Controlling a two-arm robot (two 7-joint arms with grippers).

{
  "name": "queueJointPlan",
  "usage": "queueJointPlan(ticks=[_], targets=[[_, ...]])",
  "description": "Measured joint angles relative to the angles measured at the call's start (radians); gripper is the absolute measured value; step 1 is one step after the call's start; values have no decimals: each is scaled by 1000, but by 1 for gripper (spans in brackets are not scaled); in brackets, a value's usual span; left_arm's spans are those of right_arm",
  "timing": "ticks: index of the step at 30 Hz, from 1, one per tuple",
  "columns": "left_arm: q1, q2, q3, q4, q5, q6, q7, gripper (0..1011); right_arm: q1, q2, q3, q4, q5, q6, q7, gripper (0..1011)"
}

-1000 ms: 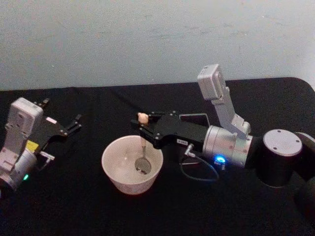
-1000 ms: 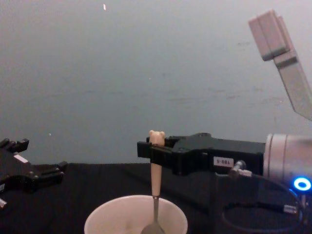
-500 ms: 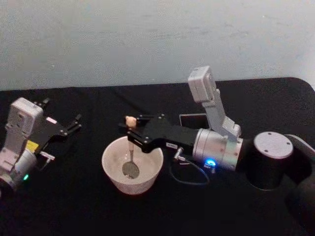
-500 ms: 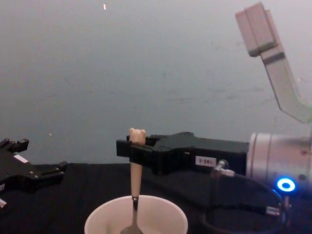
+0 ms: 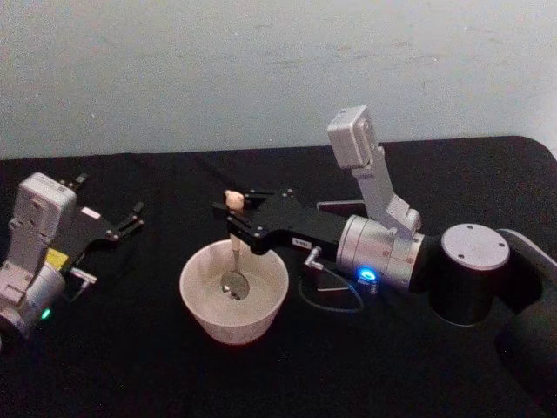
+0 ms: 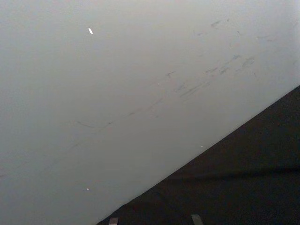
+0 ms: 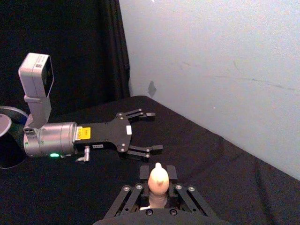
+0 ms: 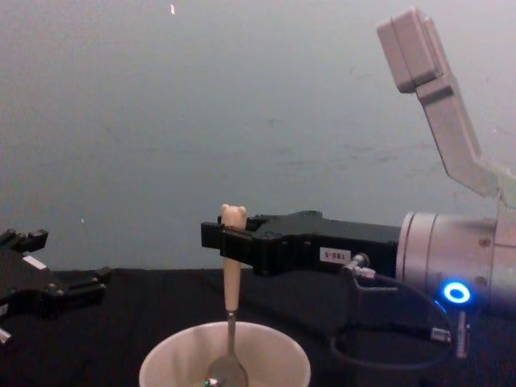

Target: Pick up the stirring spoon with one hand, stir inside the cup, then place it back in its original position.

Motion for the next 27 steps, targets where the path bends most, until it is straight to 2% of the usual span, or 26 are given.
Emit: queueJointPlan(ticks=[17, 27], targets=[[0, 0, 0, 0, 0, 0, 0, 1001, -3, 4, 14, -13, 1, 2, 1, 213], [0, 0, 0, 0, 0, 0, 0, 1001, -30, 22, 54, -82, 42, 17, -27, 213]])
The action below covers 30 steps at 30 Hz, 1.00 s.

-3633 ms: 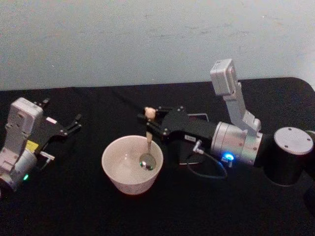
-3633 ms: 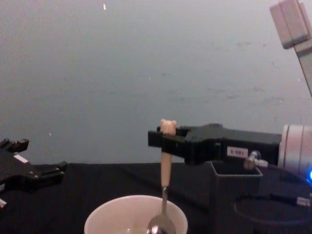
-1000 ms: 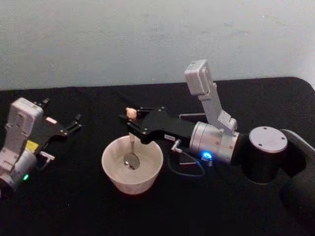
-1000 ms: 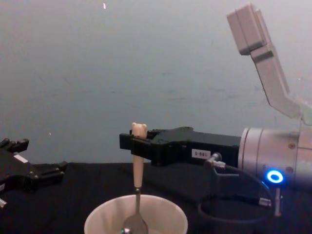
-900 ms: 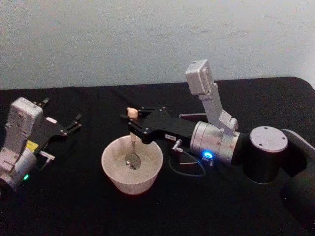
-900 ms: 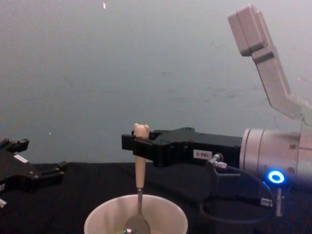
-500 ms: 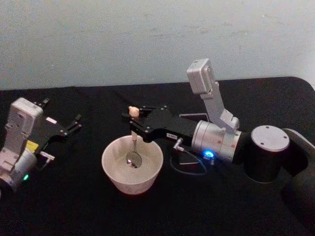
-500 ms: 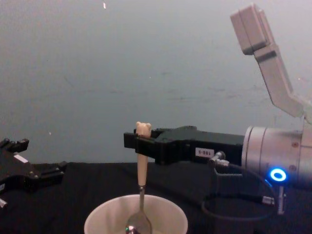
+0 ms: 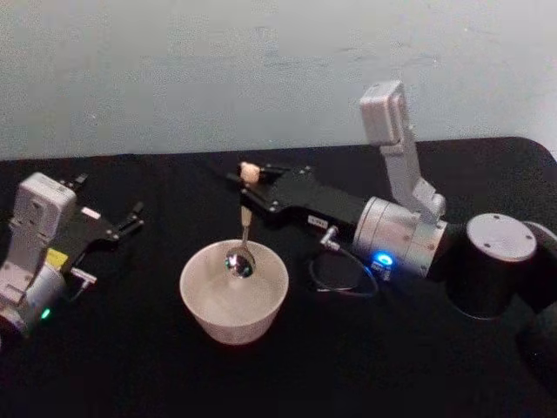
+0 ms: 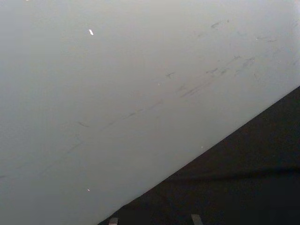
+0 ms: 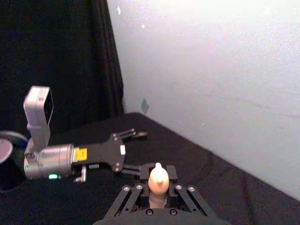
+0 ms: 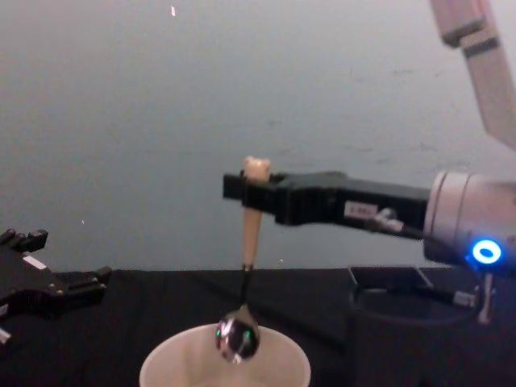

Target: Pick up the stirring spoon with one hand, stir inside the cup, then place it back in its original position.

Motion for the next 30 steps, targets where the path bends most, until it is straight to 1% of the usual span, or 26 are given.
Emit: queueJointPlan(ticks=[7, 8, 12, 17, 23, 30], targets=[[0, 0, 0, 0, 0, 0, 0, 1001, -20, 20, 47, -60, 44, 3, -33, 213], [0, 0, 0, 0, 0, 0, 0, 1001, -20, 20, 47, -60, 44, 3, -33, 213], [0, 0, 0, 0, 0, 0, 0, 1001, -29, 31, 68, -84, 64, -2, -48, 213], [0, 0, 0, 0, 0, 0, 0, 1001, -37, 44, 83, -105, 79, -6, -58, 213], [0, 0, 0, 0, 0, 0, 0, 1001, -51, 65, 105, -128, 95, -12, -71, 213], [0, 0, 0, 0, 0, 0, 0, 1001, -73, 93, 142, -148, 118, -20, -90, 213]])
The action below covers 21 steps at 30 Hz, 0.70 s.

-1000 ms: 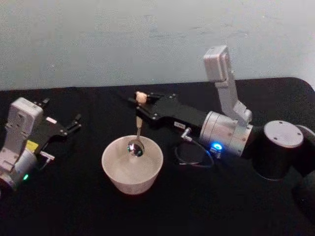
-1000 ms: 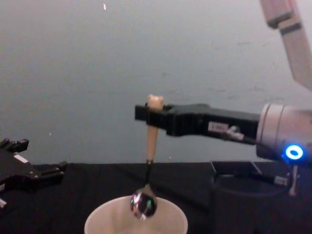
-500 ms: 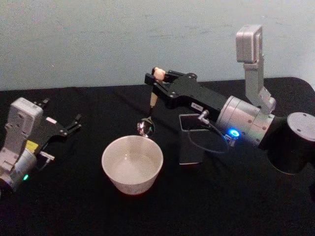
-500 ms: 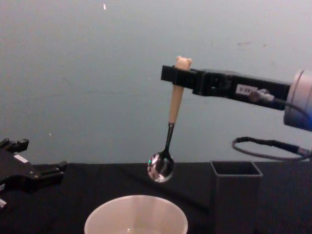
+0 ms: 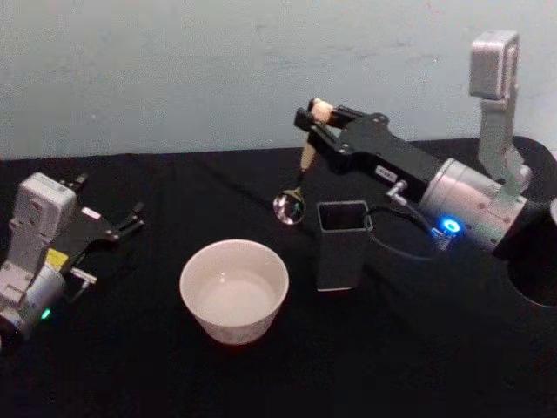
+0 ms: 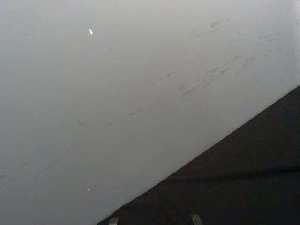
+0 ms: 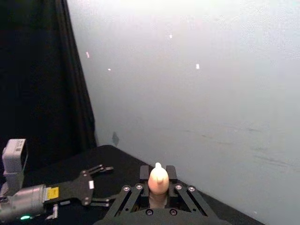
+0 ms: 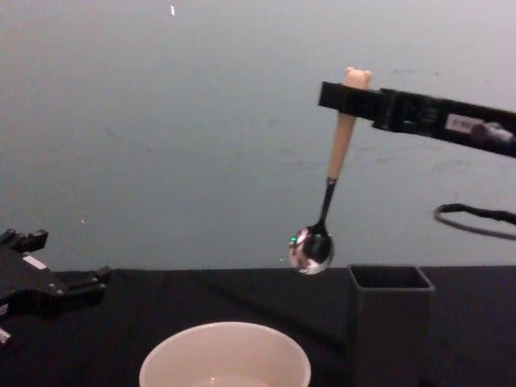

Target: Pick up the stirring spoon with one hand, stir inside the cup, then place it back in its original position.

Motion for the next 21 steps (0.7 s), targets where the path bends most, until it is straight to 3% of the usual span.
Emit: queueJointPlan(ticks=[21], targets=[[0, 0, 0, 0, 0, 0, 0, 1001, -83, 49, 83, -53, 32, -11, -72, 213]])
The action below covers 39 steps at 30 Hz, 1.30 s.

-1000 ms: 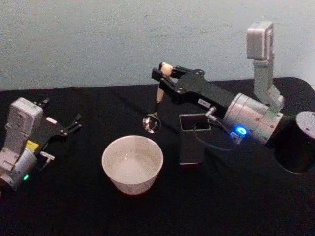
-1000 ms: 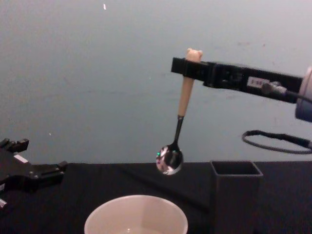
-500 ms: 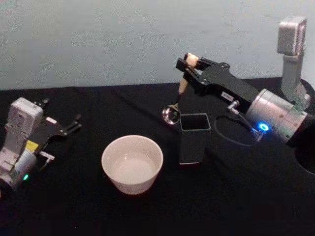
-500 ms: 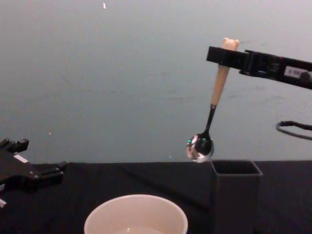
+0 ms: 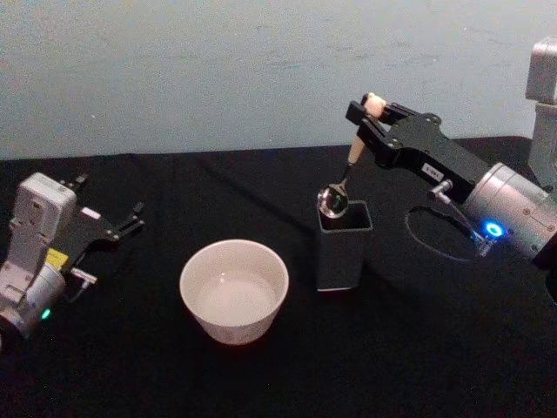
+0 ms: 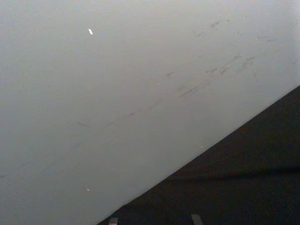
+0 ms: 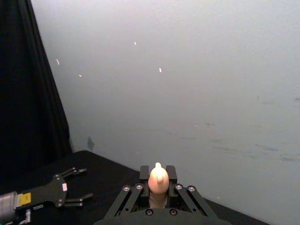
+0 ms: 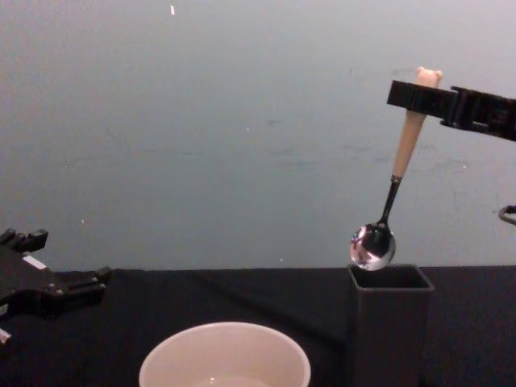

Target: Pick up the stirring spoon with one hand, stir inside the cup, then place it back in its original position.

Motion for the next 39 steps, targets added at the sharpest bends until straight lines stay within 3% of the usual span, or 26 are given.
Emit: queueJointPlan(ticks=[18, 39], targets=[[0, 0, 0, 0, 0, 0, 0, 1001, -8, -11, 2, 39, -33, 5, -11, 213], [0, 0, 0, 0, 0, 0, 0, 1001, 1, -40, -36, 137, -66, 44, 9, 213]])
